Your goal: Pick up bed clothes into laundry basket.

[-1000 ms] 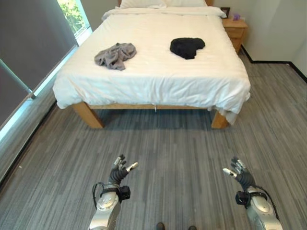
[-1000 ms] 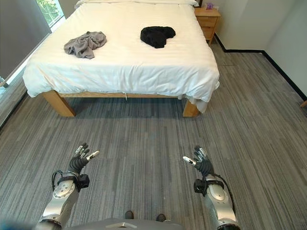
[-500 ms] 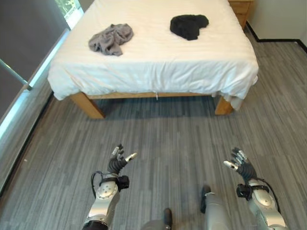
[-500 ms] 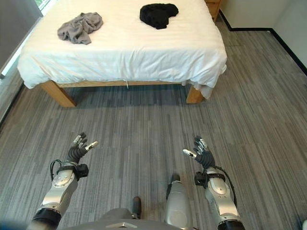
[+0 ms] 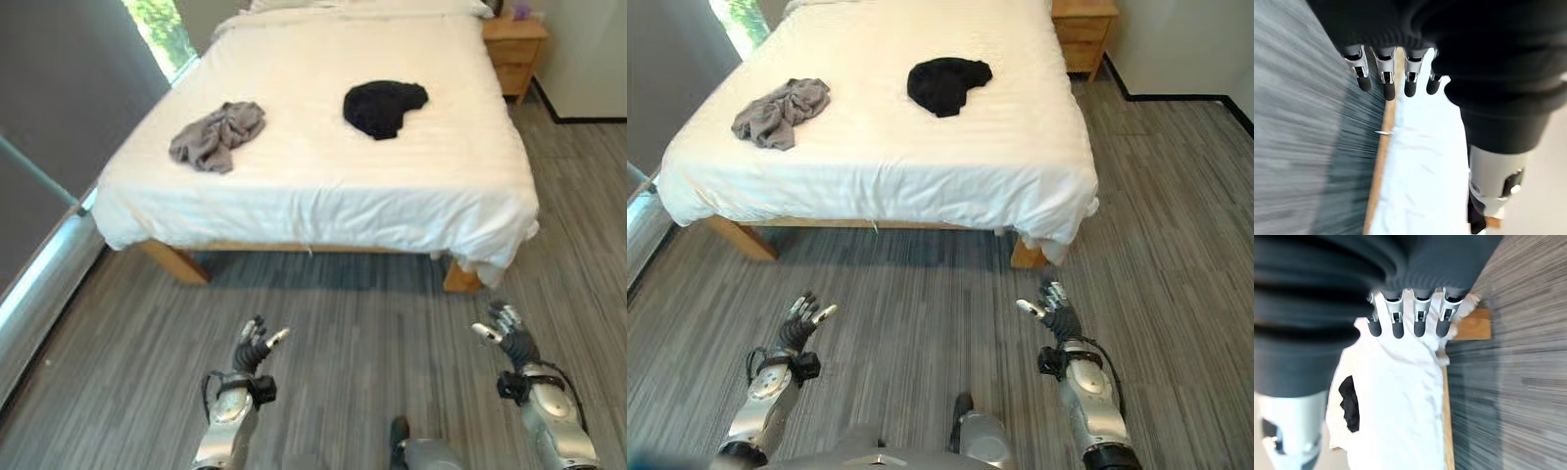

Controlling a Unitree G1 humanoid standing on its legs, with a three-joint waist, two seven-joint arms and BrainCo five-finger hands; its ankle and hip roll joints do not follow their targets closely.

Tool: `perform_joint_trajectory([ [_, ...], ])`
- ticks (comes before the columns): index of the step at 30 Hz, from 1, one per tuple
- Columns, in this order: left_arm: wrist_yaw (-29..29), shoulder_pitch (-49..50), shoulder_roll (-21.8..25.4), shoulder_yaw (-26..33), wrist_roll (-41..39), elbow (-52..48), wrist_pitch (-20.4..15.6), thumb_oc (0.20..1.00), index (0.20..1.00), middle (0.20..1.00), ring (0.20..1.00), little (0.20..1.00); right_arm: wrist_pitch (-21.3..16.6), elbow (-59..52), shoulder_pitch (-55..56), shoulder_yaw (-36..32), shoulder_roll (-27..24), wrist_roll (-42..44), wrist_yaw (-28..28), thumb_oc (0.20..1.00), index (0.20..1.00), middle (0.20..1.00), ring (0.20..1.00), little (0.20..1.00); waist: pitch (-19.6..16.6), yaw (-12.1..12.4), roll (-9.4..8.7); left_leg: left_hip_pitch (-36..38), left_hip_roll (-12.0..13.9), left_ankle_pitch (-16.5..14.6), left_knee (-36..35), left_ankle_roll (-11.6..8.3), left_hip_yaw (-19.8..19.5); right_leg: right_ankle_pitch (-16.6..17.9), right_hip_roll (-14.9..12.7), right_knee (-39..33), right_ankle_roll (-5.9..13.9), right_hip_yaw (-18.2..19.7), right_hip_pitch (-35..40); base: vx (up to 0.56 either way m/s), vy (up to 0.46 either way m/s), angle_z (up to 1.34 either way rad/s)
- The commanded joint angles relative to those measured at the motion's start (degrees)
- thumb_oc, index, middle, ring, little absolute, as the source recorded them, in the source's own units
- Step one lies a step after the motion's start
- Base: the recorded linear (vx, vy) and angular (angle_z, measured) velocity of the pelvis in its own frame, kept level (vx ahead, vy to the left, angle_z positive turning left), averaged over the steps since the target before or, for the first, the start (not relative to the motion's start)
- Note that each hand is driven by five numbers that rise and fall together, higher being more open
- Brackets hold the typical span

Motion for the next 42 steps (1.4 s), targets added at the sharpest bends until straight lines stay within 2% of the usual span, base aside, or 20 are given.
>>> perform_joint_trajectory([
  [1, -0.76, -4.66, 1.84, 0.12, -5.00, -1.60, -3.33, 1.000, 1.000, 1.000, 1.000, 1.000, -3.01, -4.08, -0.47, -2.25, -1.72, 3.60, -1.43, 1.000, 1.000, 1.000, 1.000, 1.000, 2.18, 0.68, -0.10, 5.38, 1.73, 3.07, -21.48, 0.54, 3.00, 3.47, -4.19, -7.64, 8.34, 0.15, 5.28, 0.36, -0.035, 0.28],
  [2, -0.76, -4.65, 1.84, 0.11, -5.00, -1.59, -3.33, 1.000, 1.000, 1.000, 1.000, 1.000, -3.00, -4.08, -0.46, -2.26, -1.72, 3.60, -1.43, 1.000, 1.000, 1.000, 1.000, 1.000, 2.23, 0.68, -0.13, 5.47, 1.70, 3.09, -21.54, 0.54, 3.02, 3.47, -4.22, -7.67, 8.34, 0.15, 5.35, 0.41, 0.028, 0.26],
  [4, -1.08, -4.64, 1.67, -1.03, -4.03, -0.97, -3.13, 1.000, 1.000, 1.000, 1.000, 1.000, -3.25, -5.21, 0.53, -3.67, -2.25, 2.71, -1.20, 1.000, 1.000, 1.000, 1.000, 1.000, 0.53, 1.88, 1.54, 3.53, 3.21, 4.29, -40.43, 0.88, 5.54, 0.58, -3.39, -8.90, 9.62, -0.58, 9.26, 0.68, 0.079, -0.07],
  [6, -1.15, -3.48, 1.38, -0.46, -3.97, -1.08, -2.92, 1.000, 1.000, 1.000, 1.000, 1.000, -3.17, -5.00, 0.68, -4.05, -2.53, 1.30, -1.01, 1.000, 1.000, 1.000, 1.000, 1.000, -1.64, 4.16, 2.06, 3.82, 1.14, 9.05, -58.92, 0.02, 5.17, -1.73, -3.36, -10.21, 11.39, -0.21, 15.81, 0.87, 0.108, -0.49],
  [9, -1.34, -2.15, 2.12, 1.30, -3.29, -2.77, -2.94, 1.000, 1.000, 1.000, 1.000, 1.000, -2.57, -6.60, 0.14, -4.00, -1.87, 1.31, 0.35, 1.000, 1.000, 1.000, 1.000, 1.000, -3.55, 5.09, 1.75, 4.13, 1.56, 11.17, -56.98, -0.90, 7.31, -2.74, -4.59, -9.48, 12.73, 0.97, 18.94, 0.64, 0.129, -0.56],
  [10, -1.70, -1.38, 2.33, 1.86, -3.38, -3.24, -3.06, 1.000, 1.000, 1.000, 1.000, 1.000, -2.22, -7.56, -0.08, -3.60, -1.48, 0.96, 0.89, 1.000, 1.000, 1.000, 1.000, 1.000, -4.45, 5.35, 1.57, 5.05, 1.35, 9.48, -56.47, 0.37, 7.83, -3.90, -5.65, -8.88, 13.34, 1.36, 19.31, 0.71, 0.276, -0.42],
  [11, -1.86, -1.55, 2.36, 1.58, -2.77, -2.57, -2.99, 1.000, 1.000, 1.000, 1.000, 1.000, -2.24, -8.07, -0.76, -2.70, -1.13, -1.07, 1.08, 1.000, 1.000, 1.000, 1.000, 1.000, -5.72, 5.90, -0.45, 4.70, -0.65, 6.93, -52.52, 2.73, 9.02, -0.52, -9.79, -2.35, 15.33, 1.19, 18.85, 0.49, 0.220, -0.25],
  [12, -1.87, -1.57, 2.38, 1.58, -2.78, -2.56, -2.99, 1.000, 1.000, 1.000, 1.000, 1.000, -2.22, -8.08, -0.77, -2.71, -1.10, -1.09, 1.07, 1.000, 1.000, 1.000, 1.000, 1.000, -5.86, 6.08, -0.39, 4.53, -0.50, 6.96, -52.49, 2.79, 9.17, -0.38, -9.73, -2.38, 15.34, 1.41, 18.58, 0.46, 0.257, -0.11],
  [15, -1.73, -2.85, 3.67, 1.10, -3.37, -3.30, -2.66, 1.000, 1.000, 1.000, 1.000, 1.000, -2.59, -9.60, -2.82, -1.72, 0.03, -1.27, 0.16, 1.000, 1.000, 1.000, 1.000, 1.000, -4.44, 6.00, -0.60, 9.71, -3.00, 2.86, -54.02, 7.73, 10.74, 13.01, -13.77, 22.11, 15.40, 3.98, 6.81, 0.30, 0.317, -0.09],
  [16, -2.54, -3.61, 5.33, 0.20, -1.32, -3.84, -2.26, 1.000, 1.000, 1.000, 1.000, 1.000, -2.55, -10.39, -3.41, -1.24, 0.14, -1.67, 0.61, 1.000, 1.000, 1.000, 1.000, 1.000, -2.75, 3.93, 0.04, 14.45, -3.81, 1.23, -56.33, 8.95, 9.30, 14.25, -12.96, 28.56, 15.20, 5.25, 1.55, 0.31, 0.276, 0.08],
  [18, -2.97, -3.60, 5.88, -0.08, -1.06, -4.09, -2.01, 1.000, 1.000, 1.000, 1.000, 1.000, -2.13, -11.43, -3.13, -1.68, -0.36, -2.14, 1.01, 1.000, 1.000, 1.000, 1.000, 1.000, -2.35, 2.98, 0.64, 16.57, -3.91, 0.79, -57.66, 9.22, 8.04, 12.52, -11.96, 30.23, 14.65, 5.76, -1.50, 0.32, 0.127, 0.69],
  [21, -4.49, -4.81, 6.62, -2.15, -0.22, -4.59, -1.97, 1.000, 1.000, 1.000, 1.000, 1.000, -2.48, -14.45, -3.09, -4.17, -3.09, -2.16, 1.68, 1.000, 1.000, 1.000, 1.000, 1.000, -1.74, -0.37, 0.31, 21.32, -5.10, -1.23, -60.18, 8.03, 3.48, 6.75, -9.09, 14.48, 13.45, 4.91, -6.57, 0.46, -0.021, 1.21],
  [22, -4.49, -4.85, 6.59, -2.15, -0.22, -4.57, -1.98, 1.000, 1.000, 1.000, 1.000, 1.000, -2.46, -14.48, -3.09, -4.20, -3.11, -2.16, 1.68, 1.000, 1.000, 1.000, 1.000, 1.000, -1.71, -0.54, 0.53, 21.28, -4.88, -1.11, -60.21, 7.98, 3.27, 7.13, -8.88, 13.88, 13.36, 4.58, -6.23, 0.37, -0.097, 0.95],
  [24, -5.56, -4.70, 6.34, -3.05, 0.62, -3.57, -2.03, 1.000, 1.000, 1.000, 1.000, 1.000, -2.43, -16.43, -1.91, -6.77, -5.86, -4.17, 1.85, 1.000, 1.000, 1.000, 1.000, 1.000, -1.65, -2.42, -0.68, 23.02, -5.80, -2.69, -60.63, 7.40, -0.16, 5.98, -5.36, 2.07, 14.32, 11.23, -5.40, 0.32, -0.079, 0.97],
  [27, -6.49, -4.58, 6.54, -4.35, 2.02, -2.73, -1.80, 1.000, 1.000, 1.000, 1.000, 1.000, -2.16, -16.25, -1.74, -10.10, -10.07, -8.21, 0.82, 1.000, 1.000, 1.000, 1.000, 1.000, -2.41, -2.50, -2.27, 23.20, -6.78, -3.93, -60.74, 7.41, -3.76, 6.86, -3.86, -1.82, 14.83, 17.03, -4.57, 0.26, -0.108, 0.91],
  [32, -9.27, 0.79, 5.28, -4.59, -0.02, -4.08, -1.57, 1.000, 1.000, 1.000, 1.000, 1.000, 0.55, -9.86, -8.09, -10.47, -22.25, -19.13, -0.55, 1.000, 1.000, 1.000, 1.000, 1.000, -4.04, 0.05, -2.33, 22.30, -6.87, -3.76, -60.72, 7.30, -6.40, 8.14, -4.53, -7.22, 14.50, 13.03, -0.54, 0.15, -0.122, 0.31],
  [35, -10.15, 3.57, 5.63, -6.14, -3.15, -4.10, -0.62, 1.000, 1.000, 1.000, 1.000, 1.000, 2.52, 0.66, -17.51, -4.22, -28.48, -20.66, -1.28, 1.000, 1.000, 1.000, 1.000, 1.000, -4.71, 2.37, -2.39, 22.06, -6.66, -3.54, -60.74, 6.81, -7.59, 7.93, -4.38, -8.56, 13.87, 11.43, 1.11, 0.09, -0.080, 0.59],
  [36, -10.46, 4.71, 6.57, -7.69, -4.00, -4.54, -0.49, 1.000, 1.000, 1.000, 1.000, 1.000, 3.29, 9.00, -26.88, 2.99, -31.49, -21.80, -1.55, 1.000, 1.000, 1.000, 1.000, 1.000, -4.55, 3.91, -2.32, 21.81, -6.33, -3.32, -60.74, 6.40, -8.12, 7.83, -4.33, -8.98, 13.59, 10.57, 1.63, 0.07, -0.092, 0.87],
  [40, -10.46, 5.32, 6.86, -8.56, -5.25, -5.06, -0.39, 1.000, 1.000, 1.000, 1.000, 1.000, 3.96, 17.58, -36.25, 10.73, -31.07, -21.19, -1.64, 1.000, 1.000, 1.000, 1.000, 1.000, -4.24, 4.35, -2.12, 21.32, -6.19, -2.97, -60.74, 6.01, -8.97, 7.67, -4.14, -9.14, 13.21, 10.01, 1.78, 0.01, -0.063, 0.33],
  [42, -10.19, 5.17, 8.27, -10.14, -7.11, -6.35, -0.71, 1.000, 1.000, 1.000, 1.000, 1.000, 5.44, 33.36, -53.20, 23.09, -30.22, -25.86, -1.77, 1.000, 1.000, 1.000, 1.000, 1.000, -3.61, 6.83, -1.63, 19.59, -6.01, -2.10, -60.74, 5.21, -10.84, 7.54, -3.74, -9.66, 12.66, 8.62, 1.55, 0.02, -0.110, 0.26],
])
